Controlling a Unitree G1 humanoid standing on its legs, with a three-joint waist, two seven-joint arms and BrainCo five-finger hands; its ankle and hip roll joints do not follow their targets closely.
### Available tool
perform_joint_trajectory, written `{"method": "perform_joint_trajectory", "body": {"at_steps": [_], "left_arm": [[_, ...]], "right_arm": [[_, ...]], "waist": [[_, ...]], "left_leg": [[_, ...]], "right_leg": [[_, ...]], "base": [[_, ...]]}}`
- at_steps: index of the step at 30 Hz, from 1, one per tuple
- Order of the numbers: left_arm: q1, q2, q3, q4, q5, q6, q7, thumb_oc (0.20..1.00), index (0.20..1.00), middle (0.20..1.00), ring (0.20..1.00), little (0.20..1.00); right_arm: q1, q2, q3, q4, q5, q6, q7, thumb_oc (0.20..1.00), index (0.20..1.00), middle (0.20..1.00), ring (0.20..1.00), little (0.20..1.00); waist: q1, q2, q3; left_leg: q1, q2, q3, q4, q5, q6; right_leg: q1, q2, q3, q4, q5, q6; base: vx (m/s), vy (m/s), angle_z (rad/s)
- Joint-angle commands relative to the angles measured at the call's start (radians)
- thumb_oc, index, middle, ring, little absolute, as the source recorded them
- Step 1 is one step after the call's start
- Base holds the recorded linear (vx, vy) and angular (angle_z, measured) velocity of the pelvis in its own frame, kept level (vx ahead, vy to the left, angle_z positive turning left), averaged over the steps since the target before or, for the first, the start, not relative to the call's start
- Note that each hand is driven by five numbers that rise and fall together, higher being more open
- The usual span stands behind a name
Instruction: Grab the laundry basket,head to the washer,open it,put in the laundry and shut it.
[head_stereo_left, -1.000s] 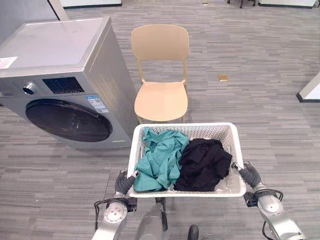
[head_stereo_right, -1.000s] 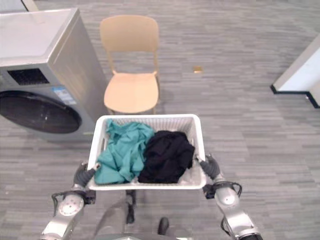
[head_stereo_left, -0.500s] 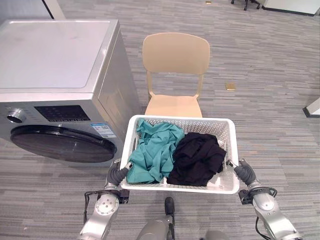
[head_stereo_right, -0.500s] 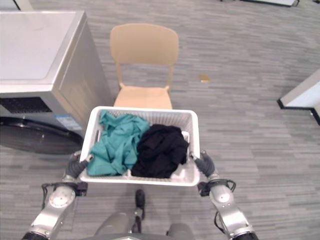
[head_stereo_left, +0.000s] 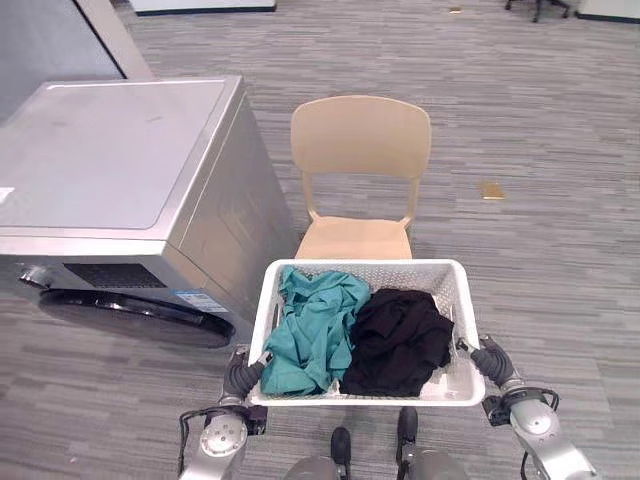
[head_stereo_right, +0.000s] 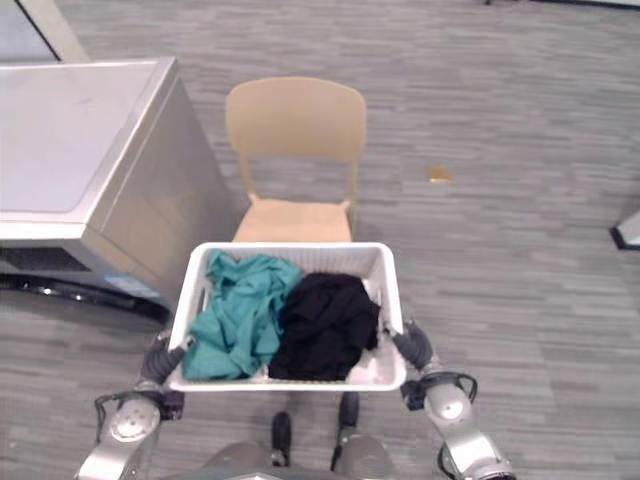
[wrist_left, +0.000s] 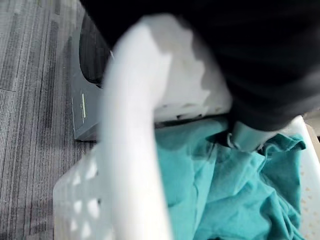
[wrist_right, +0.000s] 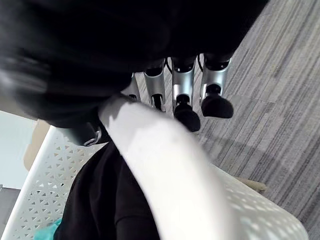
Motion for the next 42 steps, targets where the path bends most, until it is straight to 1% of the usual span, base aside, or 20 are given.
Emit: {"method": "perform_joint_trajectory", "body": {"at_steps": [1,4,5,7,10,13,18,19,21,22,25,27,28,31,36,39,41,42], "left_arm": [[-0.072,0.009,0.029,-0.071,-0.055,-0.087,-0.029,0.2,0.2,0.2,0.2,0.2],[-0.08,0.013,0.024,-0.063,-0.045,-0.08,-0.021,0.2,0.2,0.2,0.2,0.2],[-0.091,0.018,0.02,-0.05,-0.031,-0.075,-0.009,0.2,0.2,0.2,0.2,0.2],[-0.097,0.021,0.017,-0.041,-0.022,-0.076,-0.006,0.2,0.2,0.2,0.2,0.2],[-0.106,0.027,0.011,-0.033,-0.012,-0.079,-0.001,0.2,0.2,0.2,0.2,0.2],[-0.107,0.031,0.003,-0.017,0.0,-0.077,-0.002,0.2,0.2,0.2,0.2,0.2],[-0.142,0.044,-0.022,0.023,0.001,-0.074,0.012,0.2,0.2,0.2,0.2,0.2],[-0.143,0.044,-0.022,0.024,0.0,-0.074,0.012,0.2,0.2,0.2,0.2,0.2],[-0.199,0.043,-0.046,0.063,-0.012,-0.074,0.034,0.2,0.2,0.2,0.2,0.2],[-0.201,0.043,-0.046,0.064,-0.012,-0.075,0.034,0.2,0.2,0.2,0.2,0.2],[-0.283,0.036,-0.077,0.114,-0.023,-0.085,0.067,0.2,0.2,0.2,0.2,0.2],[-0.34,0.029,-0.097,0.145,-0.023,-0.094,0.096,0.2,0.2,0.2,0.2,0.2],[-0.419,0.022,-0.114,0.184,-0.03,-0.104,0.135,0.2,0.2,0.2,0.2,0.2],[-0.556,0.011,-0.149,0.288,-0.035,-0.114,0.191,0.2,0.2,0.2,0.2,0.2],[-0.812,0.03,-0.201,0.495,-0.046,-0.116,0.257,0.2,0.2,0.2,0.2,0.2],[-0.894,0.042,-0.24,0.577,-0.03,-0.108,0.255,0.2,0.2,0.2,0.2,0.2],[-0.912,0.051,-0.253,0.592,-0.015,-0.105,0.254,0.2,0.2,0.2,0.2,0.2],[-0.923,0.055,-0.258,0.606,-0.001,-0.1,0.255,0.542,0.542,0.542,0.542,0.542]], "right_arm": [[-0.049,-0.016,-0.091,-0.084,0.077,-0.095,-0.011,0.2,0.2,0.2,0.2,0.2],[-0.05,-0.02,-0.088,-0.073,0.079,-0.093,-0.018,0.2,0.2,0.2,0.2,0.2],[-0.057,-0.018,-0.078,-0.051,0.079,-0.094,-0.031,0.2,0.2,0.2,0.2,0.2],[-0.062,-0.015,-0.069,-0.034,0.07,-0.091,-0.036,0.2,0.2,0.2,0.2,0.2],[-0.072,-0.016,-0.055,-0.012,0.056,-0.088,-0.041,0.2,0.2,0.2,0.2,0.2],[-0.081,-0.01,-0.043,0.007,0.041,-0.084,-0.042,0.2,0.2,0.2,0.2,0.2],[-0.131,0.021,-0.003,0.083,0.021,-0.076,-0.062,0.2,0.2,0.2,0.2,0.2],[-0.133,0.021,-0.003,0.084,0.021,-0.076,-0.063,0.2,0.2,0.2,0.2,0.2],[-0.195,0.039,0.032,0.144,0.008,-0.068,-0.092,0.2,0.2,0.2,0.2,0.2],[-0.197,0.039,0.033,0.146,0.008,-0.069,-0.092,0.2,0.2,0.2,0.2,0.2],[-0.277,0.053,0.073,0.21,0.002,-0.062,-0.124,0.2,0.2,0.2,0.2,0.2],[-0.33,0.066,0.098,0.241,0.005,-0.058,-0.143,0.2,0.2,0.2,0.2,0.2],[-0.407,0.08,0.129,0.282,0.012,-0.059,-0.169,0.2,0.2,0.2,0.2,0.2],[-0.531,0.102,0.182,0.362,0.013,-0.057,-0.207,0.2,0.2,0.2,0.2,0.2],[-0.745,0.113,0.262,0.519,0.02,-0.049,-0.252,0.2,0.2,0.2,0.2,0.2],[-0.826,0.117,0.297,0.594,0.021,-0.043,-0.257,0.2,0.2,0.2,0.2,0.2],[-0.837,0.126,0.306,0.615,0.021,-0.042,-0.257,0.2,0.2,0.2,0.2,0.2],[-0.844,0.141,0.315,0.634,0.024,-0.045,-0.255,0.545,0.545,0.545,0.545,0.545]], "waist": [[-0.007,-0.03,-0.012],[0.001,-0.028,-0.015],[0.013,-0.023,-0.011],[0.019,-0.02,-0.013],[0.023,-0.017,-0.019],[0.024,-0.012,-0.039],[0.024,-0.027,-0.04],[0.025,-0.028,-0.04],[0.024,-0.034,-0.028],[0.025,-0.035,-0.029],[0.025,-0.037,-0.007],[0.022,-0.036,0.013],[0.025,-0.038,0.035],[0.028,-0.04,0.063],[0.03,-0.035,0.12],[0.029,-0.031,0.148],[0.028,-0.029,0.155],[0.028,-0.027,0.165]], "left_leg": [[-0.047,0.11,0.078,0.119,-0.117,-0.065],[-0.077,0.126,0.07,0.057,-0.058,-0.077],[-0.109,0.149,0.049,-0.011,0.014,-0.096],[-0.117,0.162,0.04,-0.046,0.041,-0.105],[-0.124,0.17,0.04,-0.061,0.06,-0.111],[-0.098,0.166,0.051,-0.072,0.049,-0.105],[-0.094,0.142,0.058,-0.032,0.009,-0.081],[-0.095,0.142,0.059,-0.031,0.008,-0.08],[-0.12,0.129,0.068,-0.019,-0.009,-0.066],[-0.122,0.129,0.069,-0.018,-0.01,-0.066],[-0.174,0.12,0.072,-0.012,-0.014,-0.057],[-0.214,0.116,0.07,-0.008,-0.014,-0.053],[-0.269,0.11,0.066,-0.007,-0.005,-0.049],[-0.332,0.104,0.057,-0.008,0.017,-0.047],[-0.391,0.103,0.044,-0.008,0.051,-0.053],[-0.4,0.103,0.039,-0.009,0.06,-0.056],[-0.402,0.103,0.039,-0.009,0.06,-0.057],[-0.405,0.102,0.037,-0.006,0.06,-0.057]], "right_leg": [[-0.015,-0.022,-0.022,0.082,-0.183,0.077],[0.008,-0.013,-0.029,0.08,-0.204,0.072],[0.038,-0.001,-0.031,0.085,-0.23,0.068],[0.06,0.003,-0.03,0.087,-0.246,0.067],[0.091,0.004,-0.019,0.091,-0.263,0.068],[0.122,-0.005,-0.005,0.095,-0.276,0.076],[0.106,-0.04,0.043,0.115,-0.272,0.091],[0.104,-0.04,0.045,0.116,-0.273,0.091],[0.057,-0.053,0.077,0.118,-0.257,0.098],[0.054,-0.053,0.078,0.12,-0.257,0.098],[-0.018,-0.058,0.105,0.124,-0.237,0.103],[-0.075,-0.059,0.119,0.135,-0.224,0.105],[-0.146,-0.057,0.128,0.151,-0.209,0.105],[-0.22,-0.054,0.129,0.169,-0.19,0.105],[-0.288,-0.057,0.125,0.196,-0.178,0.108],[-0.303,-0.058,0.124,0.206,-0.177,0.108],[-0.307,-0.059,0.124,0.208,-0.177,0.108],[-0.312,-0.059,0.126,0.209,-0.173,0.109]], "base": [[0.12,-0.022,0.1],[0.17,0.006,0.16],[0.25,0.046,0.11],[0.18,0.055,0.11],[0.2,0.131,-0.06],[0.23,0.171,-0.23],[0.14,0.149,-0.12],[0.01,0.116,-0.08],[-0.01,0.103,-0.14],[-0.05,0.051,-0.33],[-0.1,0.064,-0.23],[-0.17,0.063,-0.23],[-0.2,0.049,-0.21],[-0.13,0.029,-0.16],[-0.07,0.025,-0.04],[-0.02,0.02,0.0],[0.0,0.018,0.03],[-0.01,0.043,0.06]]}}
